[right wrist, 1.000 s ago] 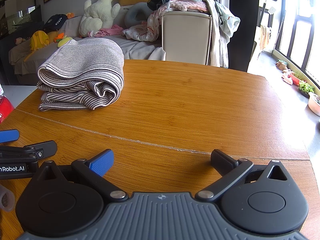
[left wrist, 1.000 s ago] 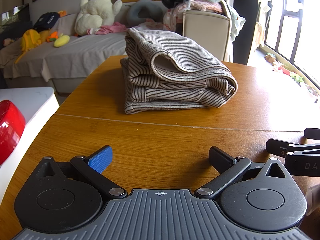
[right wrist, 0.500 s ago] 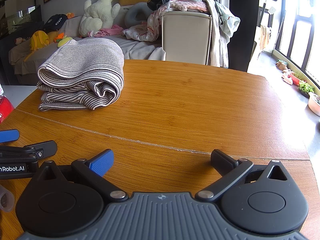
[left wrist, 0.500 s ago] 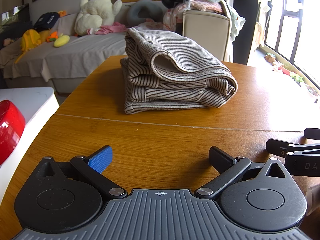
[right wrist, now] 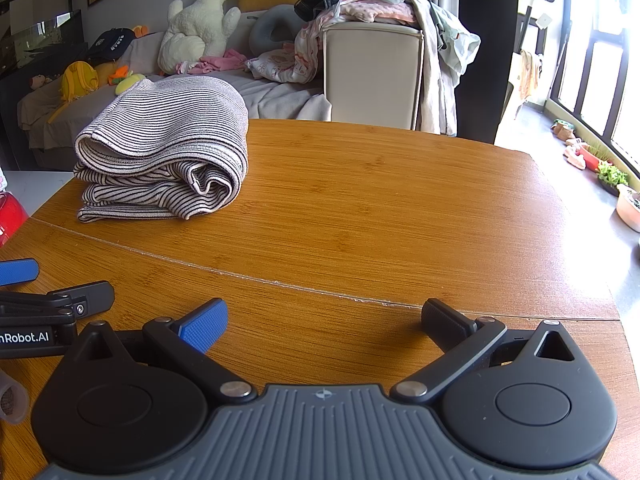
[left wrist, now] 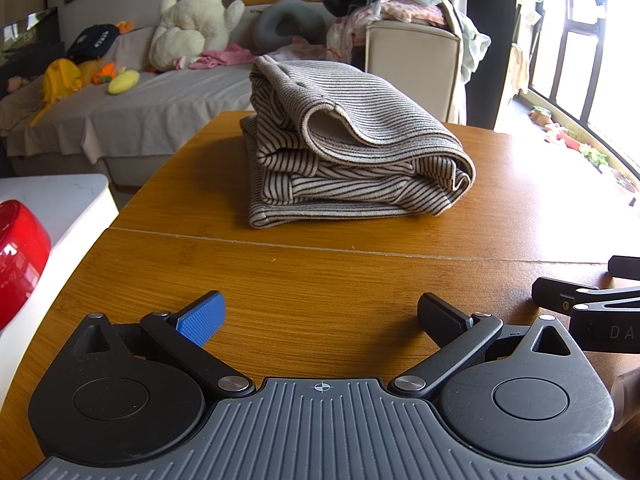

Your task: Fold clothes

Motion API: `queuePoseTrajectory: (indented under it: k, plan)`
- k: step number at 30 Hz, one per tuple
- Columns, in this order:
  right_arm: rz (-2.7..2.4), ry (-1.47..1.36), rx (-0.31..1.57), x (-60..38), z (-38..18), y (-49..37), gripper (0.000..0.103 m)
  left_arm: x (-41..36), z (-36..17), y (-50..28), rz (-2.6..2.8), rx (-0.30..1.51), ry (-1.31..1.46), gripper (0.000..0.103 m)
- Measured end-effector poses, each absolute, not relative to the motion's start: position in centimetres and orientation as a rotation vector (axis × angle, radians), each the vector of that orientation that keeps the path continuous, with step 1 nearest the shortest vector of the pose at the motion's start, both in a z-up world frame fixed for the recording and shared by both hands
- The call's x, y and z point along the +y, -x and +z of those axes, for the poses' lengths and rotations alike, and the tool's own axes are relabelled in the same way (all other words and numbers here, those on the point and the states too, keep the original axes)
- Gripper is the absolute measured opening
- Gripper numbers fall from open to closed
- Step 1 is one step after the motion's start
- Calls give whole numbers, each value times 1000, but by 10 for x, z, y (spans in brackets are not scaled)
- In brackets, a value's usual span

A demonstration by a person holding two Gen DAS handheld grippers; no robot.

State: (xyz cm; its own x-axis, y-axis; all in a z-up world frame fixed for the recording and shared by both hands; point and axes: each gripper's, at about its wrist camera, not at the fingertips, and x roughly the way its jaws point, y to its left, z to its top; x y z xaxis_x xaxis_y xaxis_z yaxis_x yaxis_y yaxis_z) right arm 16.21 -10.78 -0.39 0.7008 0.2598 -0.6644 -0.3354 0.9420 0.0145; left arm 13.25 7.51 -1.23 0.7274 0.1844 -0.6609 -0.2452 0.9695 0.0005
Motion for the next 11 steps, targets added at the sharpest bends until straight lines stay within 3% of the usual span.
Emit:
queuePoseTrajectory:
  k: [11]
  plan:
    - [319,110,722,-107,-5,-162,103,76,-11,-131,228,718,91,103]
